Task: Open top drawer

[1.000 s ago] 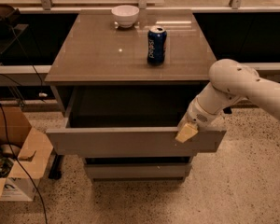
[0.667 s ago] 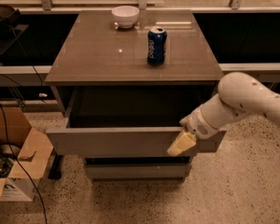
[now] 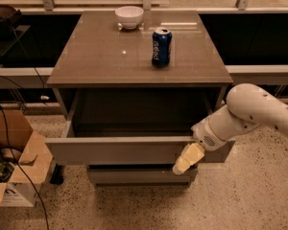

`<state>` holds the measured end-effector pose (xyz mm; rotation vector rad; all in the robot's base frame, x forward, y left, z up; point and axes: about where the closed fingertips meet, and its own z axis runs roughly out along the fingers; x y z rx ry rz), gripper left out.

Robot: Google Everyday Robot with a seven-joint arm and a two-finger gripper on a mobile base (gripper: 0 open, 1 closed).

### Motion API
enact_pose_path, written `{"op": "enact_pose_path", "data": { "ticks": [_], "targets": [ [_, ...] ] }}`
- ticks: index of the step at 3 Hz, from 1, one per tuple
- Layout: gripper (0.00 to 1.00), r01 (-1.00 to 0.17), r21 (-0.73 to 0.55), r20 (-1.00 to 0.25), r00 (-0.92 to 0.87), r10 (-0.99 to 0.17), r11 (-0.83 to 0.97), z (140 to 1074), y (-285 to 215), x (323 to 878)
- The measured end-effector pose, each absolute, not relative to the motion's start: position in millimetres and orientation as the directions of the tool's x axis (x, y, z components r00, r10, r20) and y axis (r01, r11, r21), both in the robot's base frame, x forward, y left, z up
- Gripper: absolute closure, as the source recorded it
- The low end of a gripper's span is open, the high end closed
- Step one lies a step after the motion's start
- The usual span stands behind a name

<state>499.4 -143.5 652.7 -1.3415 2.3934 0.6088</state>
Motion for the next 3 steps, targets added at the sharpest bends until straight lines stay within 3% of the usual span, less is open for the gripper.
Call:
{"op": "enact_pose_path", "data": {
  "ticks": [2, 3],
  "targets": [
    [0.42, -0.862, 0.211, -0.479, -0.502, -0.721, 0.460, 662.7, -142.2, 496.0],
    [0.44, -0.862, 0.211, -0.479, -0.502, -0.721, 0.460, 663.1, -142.1, 496.0]
  ]
}}
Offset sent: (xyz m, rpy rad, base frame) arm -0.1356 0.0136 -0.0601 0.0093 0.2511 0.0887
